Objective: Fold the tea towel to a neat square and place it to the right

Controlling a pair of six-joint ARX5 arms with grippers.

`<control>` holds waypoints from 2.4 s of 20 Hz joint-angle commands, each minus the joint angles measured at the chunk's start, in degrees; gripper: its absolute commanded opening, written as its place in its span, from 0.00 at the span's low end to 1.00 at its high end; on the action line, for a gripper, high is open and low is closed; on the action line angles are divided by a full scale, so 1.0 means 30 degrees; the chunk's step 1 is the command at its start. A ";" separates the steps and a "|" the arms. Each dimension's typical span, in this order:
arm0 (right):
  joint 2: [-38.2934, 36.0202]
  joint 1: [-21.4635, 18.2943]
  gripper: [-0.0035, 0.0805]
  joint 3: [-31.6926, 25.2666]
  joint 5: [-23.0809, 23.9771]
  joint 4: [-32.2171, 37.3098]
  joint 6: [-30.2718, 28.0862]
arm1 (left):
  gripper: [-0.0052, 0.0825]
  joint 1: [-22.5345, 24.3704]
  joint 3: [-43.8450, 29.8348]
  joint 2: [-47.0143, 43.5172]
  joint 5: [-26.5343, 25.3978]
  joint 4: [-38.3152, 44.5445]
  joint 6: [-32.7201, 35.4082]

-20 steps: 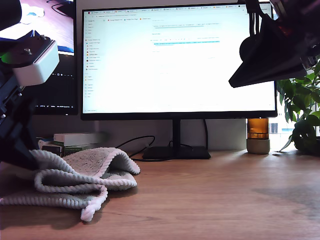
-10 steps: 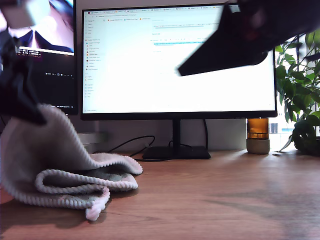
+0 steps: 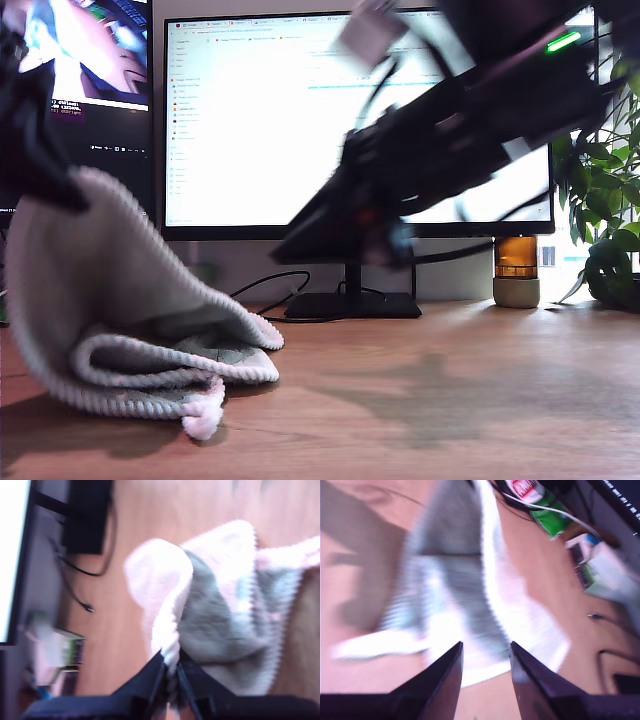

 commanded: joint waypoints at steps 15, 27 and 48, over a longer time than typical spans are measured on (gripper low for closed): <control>0.5952 -0.0561 0.36 0.4947 0.1297 -0.2470 -0.3512 | 0.03 0.0036 0.0452 -0.0189 0.0168 0.0299 -0.0066; 0.7934 -0.0233 0.38 0.5996 0.1217 0.0350 -0.2368 | 0.03 0.0036 0.0627 -0.0583 0.0182 0.0561 -0.0080; 0.8918 -0.0882 0.03 0.7592 0.2011 -0.1457 -0.3490 | 0.03 0.0284 0.0634 -0.1698 0.0168 0.0109 -0.0073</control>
